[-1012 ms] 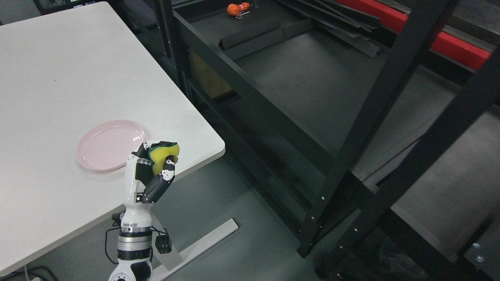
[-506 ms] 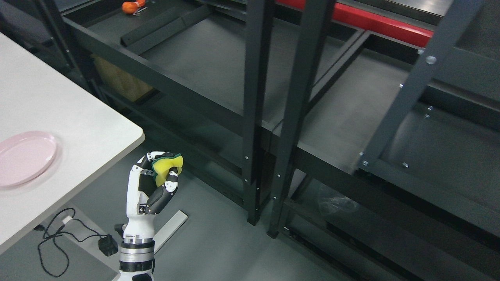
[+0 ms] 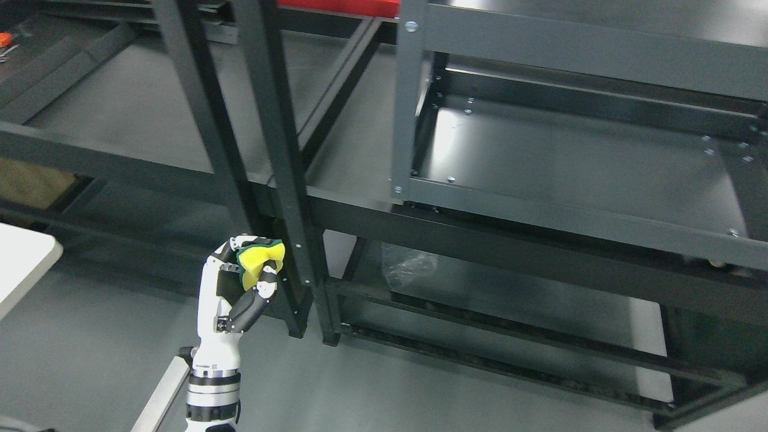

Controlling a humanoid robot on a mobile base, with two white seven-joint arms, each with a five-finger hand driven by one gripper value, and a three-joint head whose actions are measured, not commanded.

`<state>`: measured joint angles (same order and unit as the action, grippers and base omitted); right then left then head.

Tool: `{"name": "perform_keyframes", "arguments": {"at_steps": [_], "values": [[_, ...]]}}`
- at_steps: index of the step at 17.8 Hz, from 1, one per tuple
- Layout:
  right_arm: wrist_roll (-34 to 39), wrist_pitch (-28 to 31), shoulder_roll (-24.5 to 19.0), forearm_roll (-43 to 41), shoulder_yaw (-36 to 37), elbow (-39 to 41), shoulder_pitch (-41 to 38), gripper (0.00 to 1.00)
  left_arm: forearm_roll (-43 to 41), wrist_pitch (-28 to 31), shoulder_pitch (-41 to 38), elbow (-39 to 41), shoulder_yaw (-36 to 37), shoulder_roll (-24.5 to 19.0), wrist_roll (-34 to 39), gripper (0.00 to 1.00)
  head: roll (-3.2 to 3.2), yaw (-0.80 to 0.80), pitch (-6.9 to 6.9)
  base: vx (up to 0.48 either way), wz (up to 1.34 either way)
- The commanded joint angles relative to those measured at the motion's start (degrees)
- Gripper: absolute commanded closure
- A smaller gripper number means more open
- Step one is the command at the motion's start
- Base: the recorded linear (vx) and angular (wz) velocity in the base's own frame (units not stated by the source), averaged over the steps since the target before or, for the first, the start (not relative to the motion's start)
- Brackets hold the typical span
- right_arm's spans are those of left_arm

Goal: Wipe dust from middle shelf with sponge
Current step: 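Turn toward the black shelving while holding the sponge up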

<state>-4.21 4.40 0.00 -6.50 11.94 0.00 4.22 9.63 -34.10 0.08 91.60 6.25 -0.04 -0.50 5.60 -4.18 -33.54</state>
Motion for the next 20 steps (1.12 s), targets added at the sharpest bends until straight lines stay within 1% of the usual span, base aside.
{"name": "perform_keyframes", "arguments": {"at_steps": [1, 4, 8, 10, 12, 15, 16, 17, 18, 19, 20], "values": [[0.0, 0.0, 1.0, 0.0, 0.0, 1.0, 0.0, 0.00, 0.0, 0.0, -0.9, 0.4, 0.8, -1.0, -0.2, 0.99, 0.00, 0.00, 0.00, -0.136, -0.78], [0.0, 0.0, 1.0, 0.0, 0.0, 1.0, 0.0, 0.00, 0.0, -1.1, -1.6, 1.0, 3.5, -1.0, -0.5, 0.99, 0.00, 0.00, 0.00, -0.094, -0.78], [0.0, 0.0, 1.0, 0.0, -0.1, 1.0, 0.0, 0.00, 0.0, -1.1, -1.8, 1.2, 6.0, -1.0, -0.5, 0.99, 0.00, 0.00, 0.02, -0.050, -0.66], [0.0, 0.0, 1.0, 0.0, 0.0, 1.0, 0.0, 0.00, -0.2, -1.1, -1.8, 1.4, 8.2, -1.0, -0.6, 0.99, 0.00, 0.00, 0.02, 0.005, -0.43], [0.0, 0.0, 1.0, 0.0, 0.0, 1.0, 0.0, 0.00, -1.0, -1.1, -0.4, 1.8, 12.0, -1.0, -0.7, 0.99, 0.00, 0.00, 0.02, 0.057, -0.03], [0.0, 0.0, 1.0, 0.0, 0.0, 1.0, 0.0, 0.00, -9.7, -0.8, 5.3, 1.8, 17.8, -1.0, -6.2, 0.99, 0.00, 0.00, 0.02, 0.061, 0.13], [0.0, 0.0, 1.0, 0.0, -0.1, 1.0, 0.0, 0.00, -13.3, -0.4, 8.2, 1.7, 21.9, -1.0, -6.7, 0.99, 0.00, 0.00, 0.02, 0.059, 0.15], [0.0, 0.0, 1.0, 0.0, 0.0, 1.0, 0.0, 0.00, -15.1, 0.4, 10.9, 1.6, 25.9, -1.0, -6.7, 0.99, 0.00, 0.00, 0.02, 0.052, 0.07], [0.0, 0.0, 1.0, 0.0, -0.1, 1.0, 0.0, 0.00, -16.0, 1.4, 13.2, 1.6, 28.7, -1.0, -6.7, 0.99, 0.00, 0.00, 0.02, 0.052, 0.07], [0.0, 0.0, 1.0, 0.0, -0.1, 1.0, 0.0, 0.00, -17.4, 2.9, 17.3, 1.5, 32.0, -1.0, -6.9, 0.99, 0.00, 0.00, 0.03, 0.063, 0.01], [0.0, 0.0, 1.0, 0.0, 0.0, 1.0, 0.0, 0.00, -18.7, 3.9, 21.2, 1.1, 33.8, -1.0, -7.0, 0.99, 0.00, 0.00, 0.02, 0.063, 0.01]]}}
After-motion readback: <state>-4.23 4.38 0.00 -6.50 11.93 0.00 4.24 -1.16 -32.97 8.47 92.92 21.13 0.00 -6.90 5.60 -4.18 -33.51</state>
